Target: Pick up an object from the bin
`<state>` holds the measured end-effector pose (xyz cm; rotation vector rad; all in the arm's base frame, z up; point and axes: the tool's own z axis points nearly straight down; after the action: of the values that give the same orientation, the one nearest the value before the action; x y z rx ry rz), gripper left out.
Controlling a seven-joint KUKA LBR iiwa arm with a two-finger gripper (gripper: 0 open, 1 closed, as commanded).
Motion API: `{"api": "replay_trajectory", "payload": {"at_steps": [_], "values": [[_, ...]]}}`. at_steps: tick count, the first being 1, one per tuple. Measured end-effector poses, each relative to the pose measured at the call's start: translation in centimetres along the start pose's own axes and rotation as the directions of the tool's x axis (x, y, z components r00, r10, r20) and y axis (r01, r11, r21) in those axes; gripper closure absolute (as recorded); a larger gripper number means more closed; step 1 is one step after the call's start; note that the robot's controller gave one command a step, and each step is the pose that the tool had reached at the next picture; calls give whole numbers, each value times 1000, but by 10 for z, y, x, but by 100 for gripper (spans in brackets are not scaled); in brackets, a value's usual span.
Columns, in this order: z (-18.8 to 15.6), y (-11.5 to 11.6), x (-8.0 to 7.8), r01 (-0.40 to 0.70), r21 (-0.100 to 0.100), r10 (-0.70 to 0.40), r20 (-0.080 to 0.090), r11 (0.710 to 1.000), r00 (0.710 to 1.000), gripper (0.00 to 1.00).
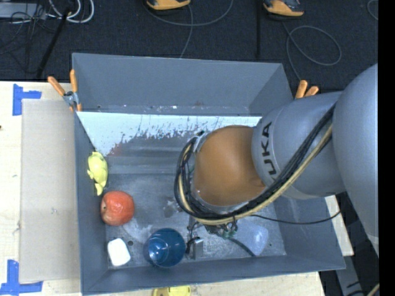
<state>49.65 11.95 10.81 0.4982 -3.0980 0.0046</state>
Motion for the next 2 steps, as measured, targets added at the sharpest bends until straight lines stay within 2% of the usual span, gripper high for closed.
{"api": "replay_trajectory", "payload": {"at_steps": [1, 2], "values": [[39, 40, -2, 86, -3, -86, 3, 996, 996, 100], [39, 39, -2, 84, -3, -84, 3, 996, 996, 100]]}}
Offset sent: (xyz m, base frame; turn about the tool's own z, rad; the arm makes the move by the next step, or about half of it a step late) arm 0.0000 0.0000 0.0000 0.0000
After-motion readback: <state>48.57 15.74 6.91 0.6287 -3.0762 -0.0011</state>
